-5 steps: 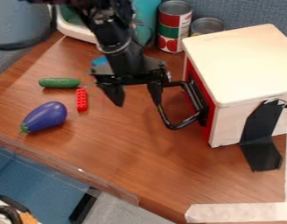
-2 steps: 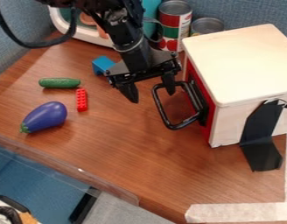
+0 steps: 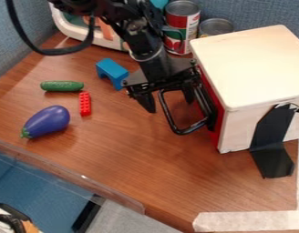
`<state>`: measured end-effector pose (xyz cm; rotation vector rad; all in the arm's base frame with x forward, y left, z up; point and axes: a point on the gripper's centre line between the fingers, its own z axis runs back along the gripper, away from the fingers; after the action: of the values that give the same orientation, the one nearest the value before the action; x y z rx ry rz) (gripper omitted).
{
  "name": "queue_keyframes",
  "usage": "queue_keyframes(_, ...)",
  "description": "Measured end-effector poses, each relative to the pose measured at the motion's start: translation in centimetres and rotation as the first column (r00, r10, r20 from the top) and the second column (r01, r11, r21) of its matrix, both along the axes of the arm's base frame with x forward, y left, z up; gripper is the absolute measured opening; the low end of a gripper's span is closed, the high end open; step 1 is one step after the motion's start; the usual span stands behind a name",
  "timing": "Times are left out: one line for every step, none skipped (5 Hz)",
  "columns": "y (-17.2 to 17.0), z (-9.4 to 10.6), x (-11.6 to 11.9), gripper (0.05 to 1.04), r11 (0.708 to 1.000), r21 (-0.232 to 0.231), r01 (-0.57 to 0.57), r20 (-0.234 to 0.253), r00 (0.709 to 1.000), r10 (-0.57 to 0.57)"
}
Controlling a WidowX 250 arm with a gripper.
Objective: Opening the drawer
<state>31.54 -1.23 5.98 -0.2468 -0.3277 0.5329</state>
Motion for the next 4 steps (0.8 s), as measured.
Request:
queue_keyframes(-0.8, -1.0, 0.0, 1.000, 1.000, 0.007, 0.007, -0.024, 1.000, -0.007)
queue_keyframes(-1.2, -1.7, 0.3, 0.955, 1.000, 0.027, 0.005, -0.045, 0.999, -0.004)
queue_keyframes(-1.2, -2.6, 0.2, 0.679, 0.999, 0.035, -0.003, -0.071, 0.997, 0.006)
queue_keyframes(-1.0, -2.7, 0.0, 0.400, 0.998, 0.062, 0.008, -0.084, 0.996, -0.003)
